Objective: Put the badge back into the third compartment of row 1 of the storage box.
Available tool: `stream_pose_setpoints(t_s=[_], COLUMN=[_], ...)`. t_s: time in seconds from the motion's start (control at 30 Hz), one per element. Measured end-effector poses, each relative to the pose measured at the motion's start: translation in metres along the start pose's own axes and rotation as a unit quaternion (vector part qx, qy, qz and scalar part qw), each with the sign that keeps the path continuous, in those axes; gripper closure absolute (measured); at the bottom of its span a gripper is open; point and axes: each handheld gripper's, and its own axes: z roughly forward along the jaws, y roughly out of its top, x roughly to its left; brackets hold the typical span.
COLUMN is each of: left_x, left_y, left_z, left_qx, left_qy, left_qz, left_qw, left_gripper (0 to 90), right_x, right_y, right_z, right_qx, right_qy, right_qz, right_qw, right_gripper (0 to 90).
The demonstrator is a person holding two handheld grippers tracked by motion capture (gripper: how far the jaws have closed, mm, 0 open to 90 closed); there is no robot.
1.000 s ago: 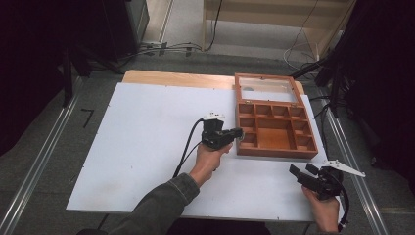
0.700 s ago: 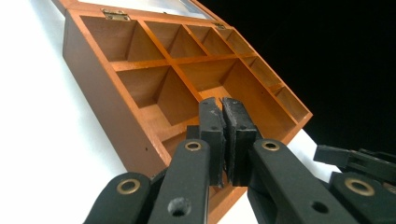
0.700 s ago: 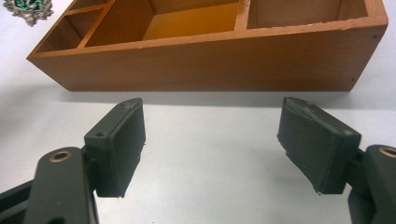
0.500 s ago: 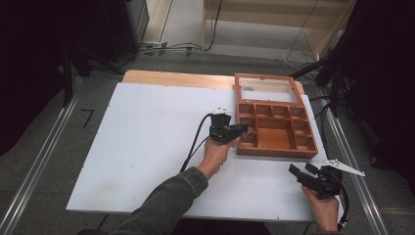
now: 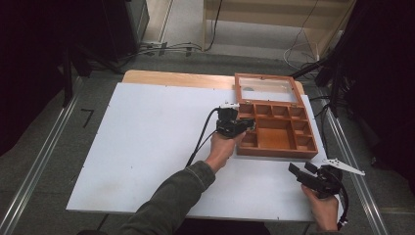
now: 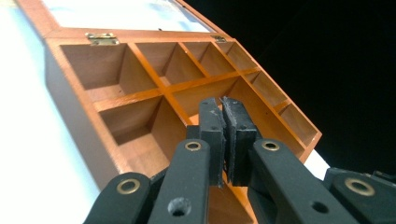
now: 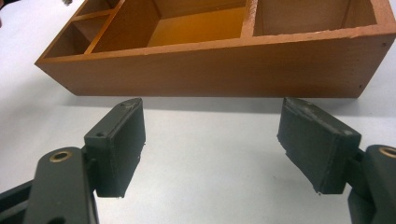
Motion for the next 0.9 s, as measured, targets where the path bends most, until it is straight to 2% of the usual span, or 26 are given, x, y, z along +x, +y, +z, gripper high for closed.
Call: stream_pose_setpoints(t_s=[0.6, 0.9], left_x=[-0.01, -0.009], left_y=[0.014, 0.024], left_z=[0.033, 0.048], left_qx=[0.009, 0.011], left_qy=[-0.002, 0.007], left_qz=[0.014, 0.015], left_qw=[0.9999, 0.9998], left_gripper=[88.8, 88.8], right_x=[-0.002, -0.003], right_y=[0.002, 0.002], right_z=[-0.001, -0.001], right_qx=[-0.002, -0.003], right_qy=[0.002, 0.004], right_qz=[-0.002, -0.001], right_qw=[1.0, 1.0], right_gripper=[21.4, 21.6])
